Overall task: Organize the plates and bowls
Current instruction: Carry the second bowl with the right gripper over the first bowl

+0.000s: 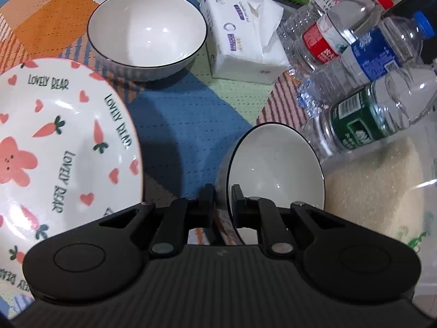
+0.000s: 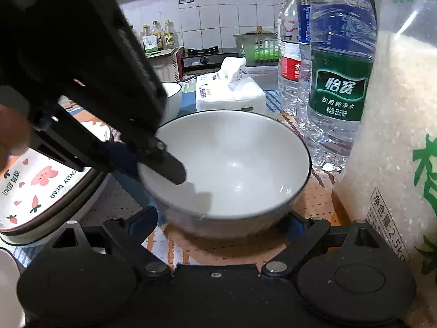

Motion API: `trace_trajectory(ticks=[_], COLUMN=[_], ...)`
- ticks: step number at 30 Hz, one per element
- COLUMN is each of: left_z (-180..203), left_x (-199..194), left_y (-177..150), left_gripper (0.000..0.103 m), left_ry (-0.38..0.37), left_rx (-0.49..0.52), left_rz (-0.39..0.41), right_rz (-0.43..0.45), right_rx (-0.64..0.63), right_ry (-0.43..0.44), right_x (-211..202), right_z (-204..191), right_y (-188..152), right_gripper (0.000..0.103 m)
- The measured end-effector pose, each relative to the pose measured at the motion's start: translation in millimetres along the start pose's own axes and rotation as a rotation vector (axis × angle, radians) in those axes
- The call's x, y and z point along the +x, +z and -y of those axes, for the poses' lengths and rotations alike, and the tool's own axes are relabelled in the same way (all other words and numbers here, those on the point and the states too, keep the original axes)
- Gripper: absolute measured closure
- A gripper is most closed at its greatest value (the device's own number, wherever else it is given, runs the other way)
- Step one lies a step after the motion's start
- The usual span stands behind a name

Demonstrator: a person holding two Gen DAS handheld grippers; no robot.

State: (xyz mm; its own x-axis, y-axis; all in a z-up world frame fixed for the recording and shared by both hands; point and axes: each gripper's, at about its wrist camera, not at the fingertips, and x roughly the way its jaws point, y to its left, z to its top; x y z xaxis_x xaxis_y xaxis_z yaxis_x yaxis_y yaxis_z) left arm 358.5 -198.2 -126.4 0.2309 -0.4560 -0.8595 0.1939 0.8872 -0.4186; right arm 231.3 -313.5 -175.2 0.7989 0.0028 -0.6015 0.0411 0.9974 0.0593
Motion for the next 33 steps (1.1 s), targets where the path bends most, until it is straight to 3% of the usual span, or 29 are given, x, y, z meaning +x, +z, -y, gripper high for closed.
trace_trajectory(ticks=[6,17,25,33], left_z=[5,18,15,-9], left_x=[-13,-84,-141,-173], left_y=[-10,-37,-65,-98], left_gripper=[0.092,0.091,0.091,0.091], left_ry=[0.013,0.040,0.042,0.038], left_rx=[0.048,0.081,0.109,0.083], left_rz=[0.018,0.022,0.067,0.075], right_rz=[-0.001,0.069,0.094,0.076], right_rx=[-0.025,-0.090,-0.161,-0.211], right_ry=[0.021,0.104,0.254,0.410], right_x=[2,-64,-119,-152], right_z=[1,-10,-17,-28], right_y=[3,9,20,9], right_gripper=[0.007,0.008,0.008,0.008])
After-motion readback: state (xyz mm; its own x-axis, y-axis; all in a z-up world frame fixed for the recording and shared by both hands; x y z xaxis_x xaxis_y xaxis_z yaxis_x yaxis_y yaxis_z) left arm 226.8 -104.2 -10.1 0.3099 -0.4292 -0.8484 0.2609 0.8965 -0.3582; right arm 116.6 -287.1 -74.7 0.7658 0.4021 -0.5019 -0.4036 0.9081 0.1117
